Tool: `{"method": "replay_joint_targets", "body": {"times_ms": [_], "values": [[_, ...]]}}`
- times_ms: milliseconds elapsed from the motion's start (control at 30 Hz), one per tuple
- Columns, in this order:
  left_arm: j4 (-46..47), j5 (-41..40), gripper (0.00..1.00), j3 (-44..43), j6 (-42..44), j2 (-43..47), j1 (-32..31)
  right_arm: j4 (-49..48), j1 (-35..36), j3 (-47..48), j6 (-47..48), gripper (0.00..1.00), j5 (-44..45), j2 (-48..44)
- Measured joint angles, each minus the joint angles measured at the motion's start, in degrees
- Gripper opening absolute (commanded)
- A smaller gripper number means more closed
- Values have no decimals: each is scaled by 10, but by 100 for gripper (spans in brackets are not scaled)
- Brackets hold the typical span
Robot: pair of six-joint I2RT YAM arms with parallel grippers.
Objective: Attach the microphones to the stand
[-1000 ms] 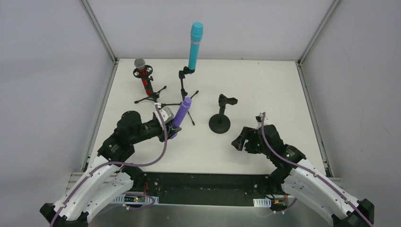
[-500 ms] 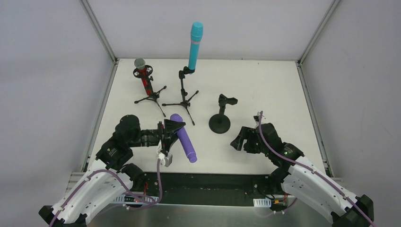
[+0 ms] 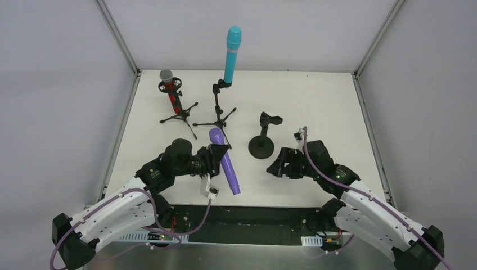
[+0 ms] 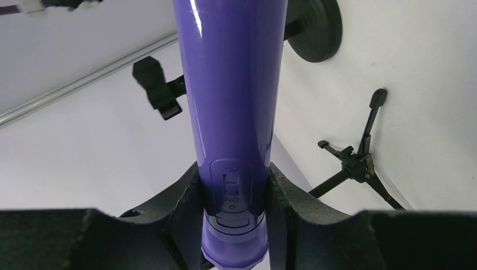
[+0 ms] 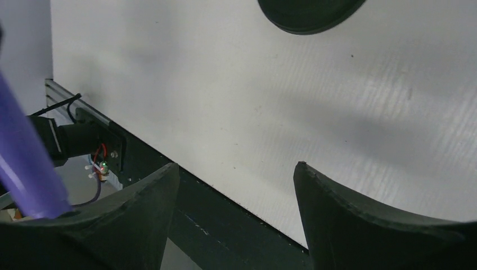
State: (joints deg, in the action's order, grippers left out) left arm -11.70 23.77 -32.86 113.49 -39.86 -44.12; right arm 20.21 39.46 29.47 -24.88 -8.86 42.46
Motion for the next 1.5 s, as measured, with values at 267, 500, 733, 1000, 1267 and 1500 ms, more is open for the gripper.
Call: {"method": "replay_joint_targets", "body": {"times_ms": [267, 500, 733, 1000, 1267, 1500], "values": [[75, -73, 0, 46, 42, -33, -63, -82, 0, -7, 14, 82, -88, -78], [131, -81, 0, 91, 47, -25, -137, -177, -1, -9, 15, 84, -179, -61], [135, -99, 0, 115, 48, -13, -177, -260, -2, -17, -6, 85, -252, 19], [145, -109, 0, 123, 50, 2, -177, -345, 2, -45, -26, 85, -277, 54], [154, -108, 0, 132, 50, 21, -177, -415, 17, -50, -41, 87, -295, 108], [159, -104, 0, 136, 43, 33, -178, -470, 39, -50, -56, 87, -309, 139]]}}
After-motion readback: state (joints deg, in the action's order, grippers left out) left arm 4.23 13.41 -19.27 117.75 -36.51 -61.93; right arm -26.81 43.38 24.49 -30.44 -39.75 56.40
